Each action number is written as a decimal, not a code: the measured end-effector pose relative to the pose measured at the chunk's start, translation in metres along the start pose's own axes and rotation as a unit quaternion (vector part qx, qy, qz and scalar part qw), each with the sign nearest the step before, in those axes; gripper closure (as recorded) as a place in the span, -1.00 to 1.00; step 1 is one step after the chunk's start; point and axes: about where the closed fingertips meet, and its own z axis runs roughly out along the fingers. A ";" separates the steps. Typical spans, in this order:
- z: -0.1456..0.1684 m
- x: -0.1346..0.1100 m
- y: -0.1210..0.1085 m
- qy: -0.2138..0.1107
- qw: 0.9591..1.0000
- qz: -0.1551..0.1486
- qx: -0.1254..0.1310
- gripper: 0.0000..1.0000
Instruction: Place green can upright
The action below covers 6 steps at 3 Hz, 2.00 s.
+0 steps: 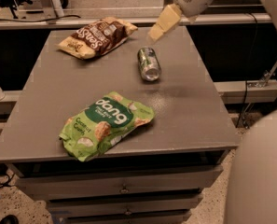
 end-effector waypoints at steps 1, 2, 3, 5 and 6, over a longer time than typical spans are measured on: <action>0.017 -0.018 -0.014 0.010 0.998 0.069 -0.005 -1.00; 0.037 -0.037 -0.010 0.027 0.992 0.125 -0.003 -1.00; 0.061 -0.056 0.012 0.051 0.986 0.160 0.000 -1.00; 0.113 -0.052 0.041 0.115 0.973 0.197 0.013 -1.00; 0.133 -0.041 0.051 0.135 0.969 0.208 0.013 -1.00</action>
Offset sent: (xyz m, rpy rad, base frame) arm 0.0586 0.0552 -0.0177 0.0470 0.2319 -0.3651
